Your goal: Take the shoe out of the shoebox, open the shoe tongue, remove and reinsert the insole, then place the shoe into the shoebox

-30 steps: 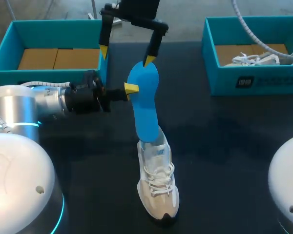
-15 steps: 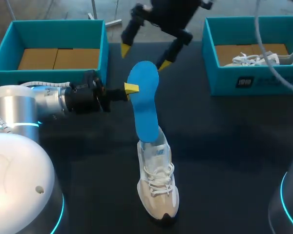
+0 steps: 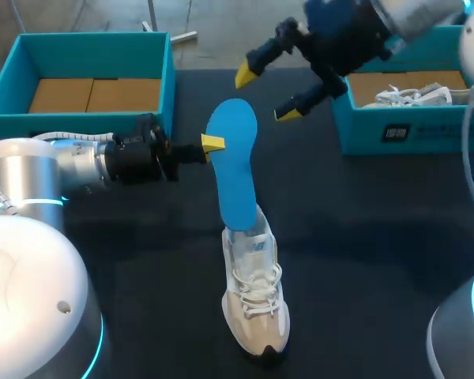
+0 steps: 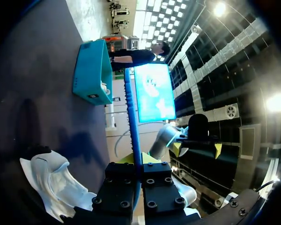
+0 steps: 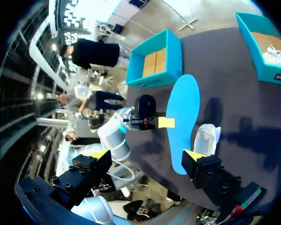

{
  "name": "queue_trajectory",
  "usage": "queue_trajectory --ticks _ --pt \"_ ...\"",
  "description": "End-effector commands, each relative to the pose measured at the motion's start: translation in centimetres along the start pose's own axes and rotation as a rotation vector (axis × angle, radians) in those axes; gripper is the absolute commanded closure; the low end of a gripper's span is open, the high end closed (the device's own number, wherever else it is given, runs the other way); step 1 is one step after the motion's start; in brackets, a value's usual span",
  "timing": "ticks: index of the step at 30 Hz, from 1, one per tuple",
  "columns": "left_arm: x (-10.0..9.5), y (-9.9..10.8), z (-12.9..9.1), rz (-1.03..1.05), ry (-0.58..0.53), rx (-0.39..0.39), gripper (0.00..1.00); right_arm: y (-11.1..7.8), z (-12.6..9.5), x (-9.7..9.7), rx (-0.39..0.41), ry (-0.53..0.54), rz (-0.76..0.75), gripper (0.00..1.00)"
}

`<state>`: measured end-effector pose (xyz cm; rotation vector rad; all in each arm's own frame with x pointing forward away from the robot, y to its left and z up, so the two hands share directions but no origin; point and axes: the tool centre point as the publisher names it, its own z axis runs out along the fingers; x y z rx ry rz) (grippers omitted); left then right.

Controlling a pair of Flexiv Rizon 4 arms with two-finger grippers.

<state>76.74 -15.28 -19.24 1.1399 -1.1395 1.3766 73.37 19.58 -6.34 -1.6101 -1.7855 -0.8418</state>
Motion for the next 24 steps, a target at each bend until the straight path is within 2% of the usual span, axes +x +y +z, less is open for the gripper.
queue_trajectory --ticks 1,5,19,24 --pt "0.1 0.1 0.0 -0.001 -0.004 0.000 1.00 -0.6 0.1 -1.2 -0.088 0.405 0.015 0.00" --pt "0.1 0.1 0.0 -0.001 -0.004 0.000 1.00 -0.1 -0.1 -1.7 -0.100 0.458 0.015 0.00" --pt "0.1 0.1 0.0 -0.001 -0.004 0.000 1.00 -0.1 -0.1 -1.7 -0.100 0.458 0.015 0.00" --pt "0.1 0.1 0.0 -0.001 -0.004 0.000 1.00 0.2 0.8 -2.5 -0.089 0.468 0.024 0.00"
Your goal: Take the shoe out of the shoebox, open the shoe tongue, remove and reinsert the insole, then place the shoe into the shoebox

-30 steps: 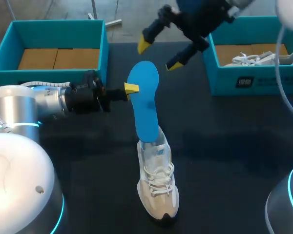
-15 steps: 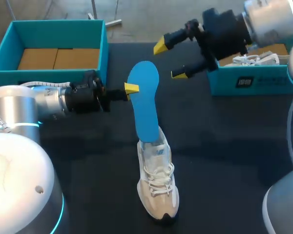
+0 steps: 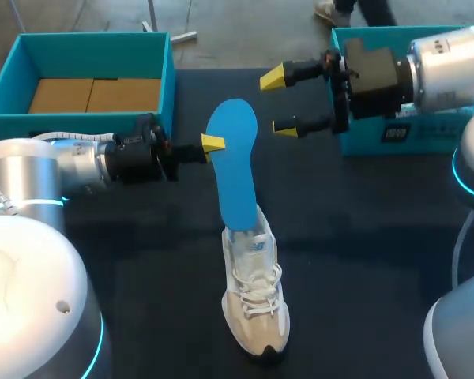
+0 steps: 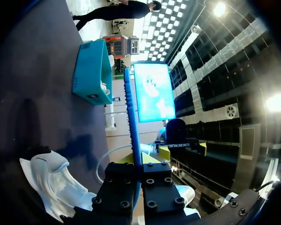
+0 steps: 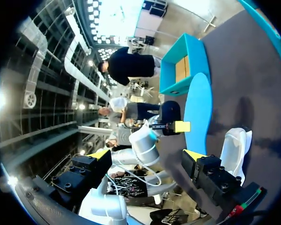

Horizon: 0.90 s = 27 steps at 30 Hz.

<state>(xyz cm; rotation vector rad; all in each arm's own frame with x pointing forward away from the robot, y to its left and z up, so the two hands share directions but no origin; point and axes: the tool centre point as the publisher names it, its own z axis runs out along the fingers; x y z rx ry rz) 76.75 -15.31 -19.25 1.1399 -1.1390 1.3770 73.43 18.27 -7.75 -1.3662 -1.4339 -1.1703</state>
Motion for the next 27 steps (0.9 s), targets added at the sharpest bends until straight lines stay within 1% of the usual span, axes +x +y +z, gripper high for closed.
queue_trajectory --ticks 1,4,5,18,23,27 --pt "0.1 0.1 -0.1 -0.001 -0.004 0.000 1.00 0.2 0.7 -1.2 0.001 0.044 0.004 0.00" --pt "0.1 0.1 -0.1 -0.001 -0.004 0.000 1.00 0.3 0.7 -1.9 0.004 0.082 -0.005 0.00" --pt "0.1 0.1 -0.1 -0.001 -0.004 0.000 1.00 0.3 0.5 -2.4 -0.006 0.098 -0.006 0.00" --pt "0.1 0.1 -0.1 -0.001 -0.004 0.000 1.00 1.0 0.4 -5.0 -0.030 0.136 0.009 0.00" --pt "0.4 -1.0 -0.5 0.186 0.008 0.038 1.00 1.0 0.4 -5.0 -0.030 0.136 0.009 0.00" --pt "1.1 -1.7 -1.3 0.355 0.030 0.039 1.00 1.0 0.4 -5.0 -0.030 0.136 0.009 0.00"
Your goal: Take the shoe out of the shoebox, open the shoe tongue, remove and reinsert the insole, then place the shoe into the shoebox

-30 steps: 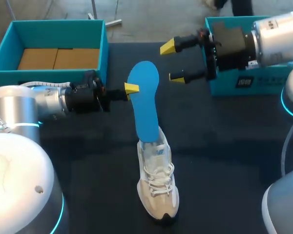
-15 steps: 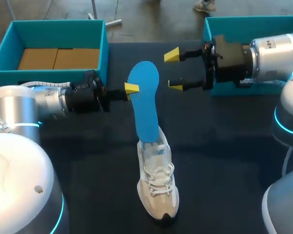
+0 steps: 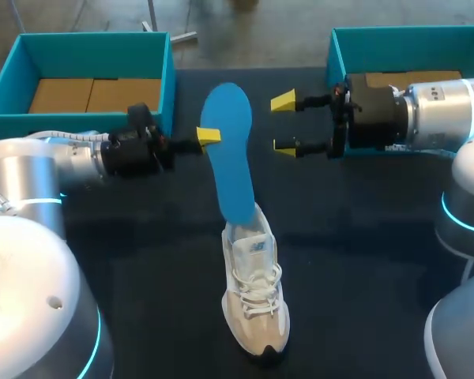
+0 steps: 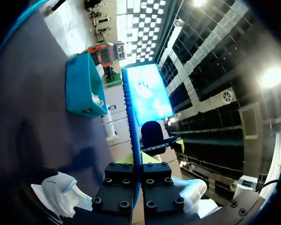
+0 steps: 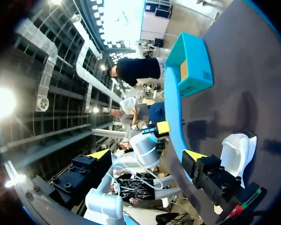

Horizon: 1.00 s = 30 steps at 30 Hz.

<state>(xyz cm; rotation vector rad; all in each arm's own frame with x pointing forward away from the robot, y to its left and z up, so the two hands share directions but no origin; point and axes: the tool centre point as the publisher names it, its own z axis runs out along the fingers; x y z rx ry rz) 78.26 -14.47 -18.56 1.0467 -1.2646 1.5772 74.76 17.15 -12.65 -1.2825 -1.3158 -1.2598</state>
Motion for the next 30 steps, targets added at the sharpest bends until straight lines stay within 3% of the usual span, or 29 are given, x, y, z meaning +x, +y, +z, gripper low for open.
queue_trajectory --ticks 1,6,27,30 --pt "0.6 -0.4 -0.8 0.178 0.025 -0.003 1.00 0.1 0.3 0.1 -0.001 -0.004 0.001 0.00" --pt "1.3 -0.8 -1.2 0.433 0.051 -0.010 1.00 0.1 0.3 0.1 -0.001 -0.004 0.001 0.00" --pt "1.6 -1.0 -1.2 0.478 0.063 -0.018 1.00 0.1 0.3 0.1 -0.001 -0.004 0.001 0.00" --pt "2.8 -1.3 -1.5 0.736 0.093 -0.063 1.00 0.1 0.3 0.1 -0.001 -0.004 0.001 0.00"
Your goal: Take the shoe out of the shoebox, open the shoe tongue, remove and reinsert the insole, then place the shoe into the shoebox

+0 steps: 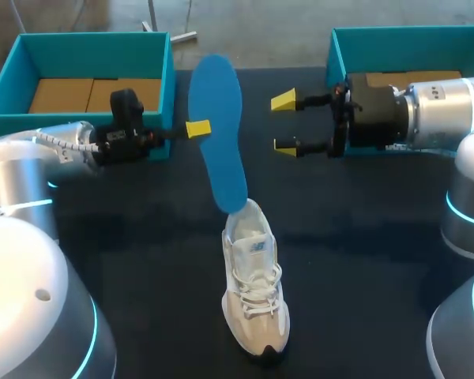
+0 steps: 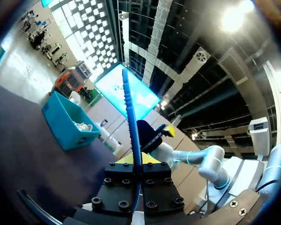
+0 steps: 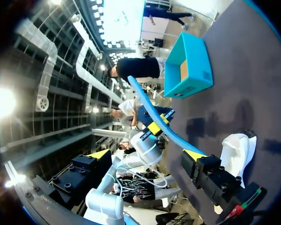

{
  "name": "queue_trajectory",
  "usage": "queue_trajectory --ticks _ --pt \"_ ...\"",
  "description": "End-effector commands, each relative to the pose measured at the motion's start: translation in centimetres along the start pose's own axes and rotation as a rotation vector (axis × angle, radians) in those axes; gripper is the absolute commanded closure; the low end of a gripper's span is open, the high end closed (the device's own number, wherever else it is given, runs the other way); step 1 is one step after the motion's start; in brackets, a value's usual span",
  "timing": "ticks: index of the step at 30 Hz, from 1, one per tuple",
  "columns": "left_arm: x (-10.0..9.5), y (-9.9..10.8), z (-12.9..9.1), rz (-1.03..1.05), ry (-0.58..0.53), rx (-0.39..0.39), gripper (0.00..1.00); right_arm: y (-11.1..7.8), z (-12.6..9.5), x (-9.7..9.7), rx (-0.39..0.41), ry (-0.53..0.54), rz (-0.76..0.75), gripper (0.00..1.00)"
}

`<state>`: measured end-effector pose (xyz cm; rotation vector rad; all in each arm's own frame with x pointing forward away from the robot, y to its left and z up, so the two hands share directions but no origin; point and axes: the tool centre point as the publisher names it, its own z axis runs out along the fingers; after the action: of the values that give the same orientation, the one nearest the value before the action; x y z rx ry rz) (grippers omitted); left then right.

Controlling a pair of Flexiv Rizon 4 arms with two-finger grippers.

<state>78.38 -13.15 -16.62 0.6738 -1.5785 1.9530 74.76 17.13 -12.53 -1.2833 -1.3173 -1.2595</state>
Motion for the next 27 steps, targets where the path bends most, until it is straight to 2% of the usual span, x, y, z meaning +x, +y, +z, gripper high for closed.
queue_trajectory --ticks 1,3,6,9,11,12,15,17,19,21,22,27 --pt "0.9 -1.0 -0.5 0.288 0.077 -0.054 1.00 0.0 0.3 0.0 -0.002 -0.002 0.001 0.00" --pt "1.1 -1.4 -0.4 0.445 0.064 -0.087 1.00 0.0 0.3 0.0 -0.002 -0.002 0.001 0.00" --pt "1.3 -1.8 -0.4 0.650 0.095 -0.098 1.00 0.0 0.3 0.0 -0.002 -0.002 0.001 0.00" --pt "1.0 -2.1 -0.4 0.905 0.076 -0.107 1.00 0.0 0.3 0.0 -0.002 -0.002 0.001 0.00" --pt "0.8 -2.1 -0.5 1.080 0.110 -0.066 1.00 0.0 0.3 0.0 -0.002 -0.002 0.001 0.00" --pt "0.8 -2.1 -0.6 1.100 0.128 -0.043 1.00 0.0 0.3 0.0 -0.002 -0.002 0.001 0.00" --pt "0.6 -2.1 -0.8 1.303 0.137 -0.035 1.00 0.0 0.3 0.0 -0.002 -0.002 0.001 0.00" --pt "0.6 -2.0 -0.8 1.457 0.123 -0.061 1.00 0.0 0.3 0.0 -0.002 -0.002 0.001 0.00" --pt "0.7 -2.2 -0.8 1.539 0.103 -0.072 1.00 0.0 0.3 0.0 -0.002 -0.002 0.001 0.00" --pt "0.7 -2.6 -0.8 1.638 0.067 -0.125 1.00 0.0 0.3 0.0 -0.002 -0.002 0.001 0.00" --pt "0.6 -2.6 -0.8 1.618 0.074 -0.147 1.00 0.0 0.3 0.0 -0.002 -0.002 0.001 0.00" --pt "0.6 -2.6 -0.8 1.618 0.074 -0.147 1.00 0.0 0.3 0.0 -0.002 -0.002 0.001 0.00"
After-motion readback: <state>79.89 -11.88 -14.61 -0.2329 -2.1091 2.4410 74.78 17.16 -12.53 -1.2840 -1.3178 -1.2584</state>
